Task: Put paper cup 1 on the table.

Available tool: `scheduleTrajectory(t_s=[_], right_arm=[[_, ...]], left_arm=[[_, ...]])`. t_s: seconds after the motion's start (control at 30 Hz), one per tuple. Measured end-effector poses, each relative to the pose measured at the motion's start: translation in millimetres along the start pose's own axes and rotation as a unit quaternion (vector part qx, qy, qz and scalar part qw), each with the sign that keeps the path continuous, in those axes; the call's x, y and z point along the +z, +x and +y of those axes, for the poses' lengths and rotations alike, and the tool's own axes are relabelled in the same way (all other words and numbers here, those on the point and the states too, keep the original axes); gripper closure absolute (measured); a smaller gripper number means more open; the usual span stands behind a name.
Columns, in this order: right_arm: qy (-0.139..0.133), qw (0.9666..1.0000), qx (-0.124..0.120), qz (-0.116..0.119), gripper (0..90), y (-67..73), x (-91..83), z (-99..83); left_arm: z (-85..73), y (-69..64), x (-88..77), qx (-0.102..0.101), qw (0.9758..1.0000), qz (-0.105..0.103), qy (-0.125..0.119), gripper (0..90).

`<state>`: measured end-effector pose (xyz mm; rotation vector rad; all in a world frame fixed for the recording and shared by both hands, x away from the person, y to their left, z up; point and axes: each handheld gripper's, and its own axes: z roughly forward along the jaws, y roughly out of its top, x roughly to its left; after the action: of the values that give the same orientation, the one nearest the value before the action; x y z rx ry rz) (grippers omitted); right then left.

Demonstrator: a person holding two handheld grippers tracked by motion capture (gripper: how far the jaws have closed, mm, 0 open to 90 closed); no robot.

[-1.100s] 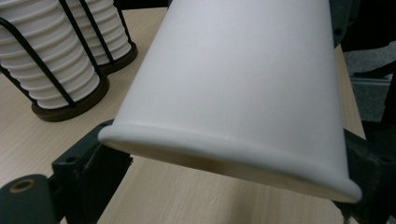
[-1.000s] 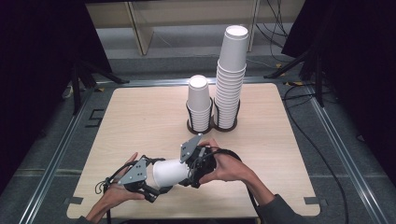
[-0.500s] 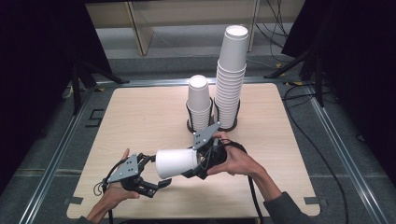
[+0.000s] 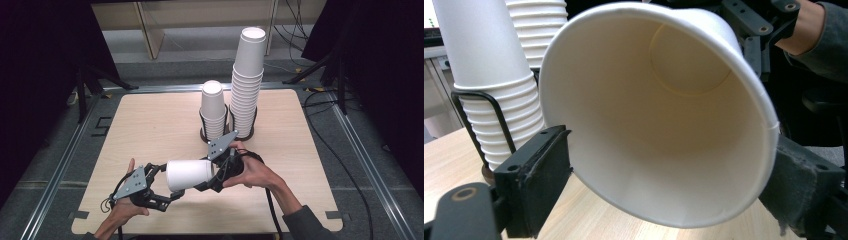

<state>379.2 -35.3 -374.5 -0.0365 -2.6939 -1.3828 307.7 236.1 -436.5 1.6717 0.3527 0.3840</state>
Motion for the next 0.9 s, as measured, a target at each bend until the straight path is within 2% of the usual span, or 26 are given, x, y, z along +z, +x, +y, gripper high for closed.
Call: scheduleTrajectory(t_s=[0.03, 0.2, 0.3, 0.33, 0.4, 0.43, 0.5, 0.7, 0.73, 0.83, 0.87, 0.9], right_arm=[[-0.004, 1.0000, -0.006, -0.002, 24.0, -0.9, -0.2, -0.5], [-0.009, 0.9999, -0.004, 0.006, 24.0, -3.3, -0.2, -2.6], [-0.014, 0.9999, -0.001, 0.009, 24.0, -5.3, -0.4, -4.5], [-0.013, 0.9997, 0.006, 0.017, 24.1, -5.5, -0.9, -5.3], [-0.014, 0.9997, 0.004, 0.019, 24.1, -5.7, -0.8, -5.6], [-0.012, 0.9997, 0.011, 0.017, 24.0, -5.1, -1.7, -6.1], [-0.017, 0.9997, -0.002, 0.017, 24.0, -6.7, -1.7, -6.3], [-0.018, 0.9995, 0.000, 0.027, 24.0, -9.0, -0.2, -10.0], [-0.017, 0.9993, 0.007, 0.032, 24.0, -9.1, 0.6, -10.7], [-0.020, 0.9993, 0.002, 0.031, 24.0, -11.1, 1.4, -11.6], [-0.021, 0.9992, 0.003, 0.033, 24.0, -11.7, 1.6, -12.2], [-0.017, 0.9990, 0.021, 0.036, 24.1, -10.0, 0.6, -13.2]], left_arm=[[0.2, 0.0, -0.3, 0.001, 1.0000, -0.003, -0.002, 13.2], [-0.1, 0.1, 0.3, 0.005, 1.0000, 0.000, -0.002, 13.0], [-0.4, 0.0, 0.8, 0.010, 0.9999, 0.006, 0.001, 13.0], [-0.5, -0.5, 0.8, 0.011, 0.9999, 0.006, 0.001, 12.9], [-0.5, -0.7, 0.9, 0.016, 0.9999, 0.005, 0.000, 12.9], [-0.3, -1.2, 0.8, 0.017, 0.9998, 0.006, 0.001, 12.8], [-0.7, -1.6, 0.9, 0.019, 0.9998, 0.006, 0.001, 12.9], [-1.3, -2.8, 1.8, 0.026, 0.9996, 0.002, -0.008, 12.7], [-1.4, -2.7, 1.9, 0.026, 0.9996, 0.003, -0.010, 12.8], [-1.3, -2.7, 1.9, 0.029, 0.9995, 0.005, -0.009, 12.8], [-1.1, -2.9, 2.0, 0.031, 0.9995, 0.005, -0.010, 12.8], [-0.6, -3.3, 1.7, 0.032, 0.9994, 0.008, -0.009, 12.8]])
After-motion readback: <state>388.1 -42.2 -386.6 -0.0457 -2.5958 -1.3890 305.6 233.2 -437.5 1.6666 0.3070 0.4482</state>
